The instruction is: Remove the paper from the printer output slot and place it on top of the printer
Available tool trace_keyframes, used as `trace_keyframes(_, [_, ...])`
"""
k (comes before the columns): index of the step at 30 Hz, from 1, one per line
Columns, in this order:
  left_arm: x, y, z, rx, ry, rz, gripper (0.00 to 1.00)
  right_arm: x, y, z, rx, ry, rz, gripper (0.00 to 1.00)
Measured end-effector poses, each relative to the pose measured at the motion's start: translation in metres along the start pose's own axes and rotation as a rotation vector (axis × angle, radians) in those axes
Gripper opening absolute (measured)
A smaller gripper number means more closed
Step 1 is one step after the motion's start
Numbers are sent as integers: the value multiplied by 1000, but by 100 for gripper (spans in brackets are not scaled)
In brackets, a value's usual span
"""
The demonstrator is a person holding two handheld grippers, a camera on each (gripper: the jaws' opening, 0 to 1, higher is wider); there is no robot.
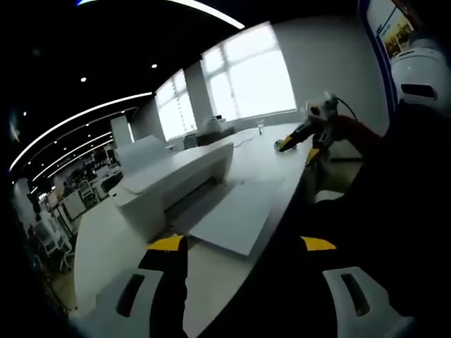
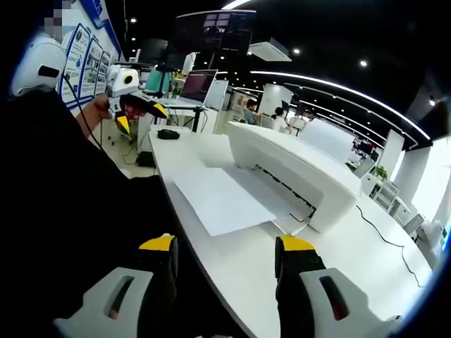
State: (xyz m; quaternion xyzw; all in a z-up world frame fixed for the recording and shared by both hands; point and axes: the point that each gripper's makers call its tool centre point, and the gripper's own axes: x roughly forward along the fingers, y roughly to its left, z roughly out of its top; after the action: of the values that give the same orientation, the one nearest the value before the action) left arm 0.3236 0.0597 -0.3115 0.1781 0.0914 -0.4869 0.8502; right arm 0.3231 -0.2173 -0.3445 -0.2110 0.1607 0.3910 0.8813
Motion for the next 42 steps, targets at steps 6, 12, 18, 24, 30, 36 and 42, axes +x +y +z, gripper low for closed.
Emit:
trace_keyframes(6, [3,-1,1,-3,0,-6,67,-1,-1,3,-2,-5,-5,52])
trace_keyframes(12, [5,0,1,-4,-4,-6,66,0,-2,1,3,-3,-6,52])
trace_keyframes(18, [7,-2,1,-4,-4,-14,66,4,5,-2,-1,5,13,52])
trace_keyframes(24, [9,-1,0,-7,-2,-14,66,3,3,-1,-2,4,7,52])
trace_keyframes(30, [12,-1,2,-2,-2,-20,66,5,4,-3,1,8,10,52])
trace_keyframes(36, [15,-2,1,-6,-3,-25,66,4,5,-2,0,7,10,52])
trace_keyframes(42, [17,-2,1,-8,-2,-31,66,5,5,-1,-2,1,11,52])
